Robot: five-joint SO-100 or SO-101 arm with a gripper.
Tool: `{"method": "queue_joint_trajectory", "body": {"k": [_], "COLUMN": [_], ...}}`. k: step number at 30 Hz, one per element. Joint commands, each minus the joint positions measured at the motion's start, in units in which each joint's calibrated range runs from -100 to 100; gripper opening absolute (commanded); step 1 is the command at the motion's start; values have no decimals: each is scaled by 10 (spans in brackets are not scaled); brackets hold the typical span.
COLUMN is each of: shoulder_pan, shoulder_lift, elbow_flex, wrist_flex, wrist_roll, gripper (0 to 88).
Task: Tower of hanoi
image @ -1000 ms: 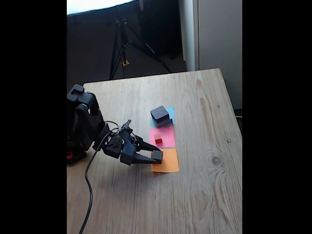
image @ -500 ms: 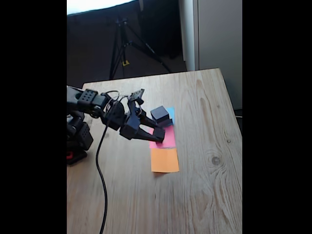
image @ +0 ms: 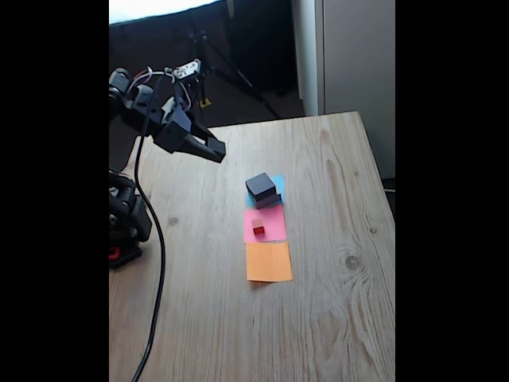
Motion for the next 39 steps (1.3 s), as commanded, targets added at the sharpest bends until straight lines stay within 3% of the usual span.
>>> {"method": "queue_joint_trajectory", "body": {"k": [1, 8, 12, 24, 32, 39], "shoulder_pan": [-60, -133, -140, -125, -153, -159], "shoulder_lift": [-40, -99, -122, -138, -36, 72], "elbow_flex": [-60, -30, 74, 619, 727, 788], "wrist_flex": [34, 71, 25, -575, -851, -1037], "wrist_roll": [2, 7, 7, 7, -10, 7], "gripper": [39, 44, 47, 54, 75, 73]}}
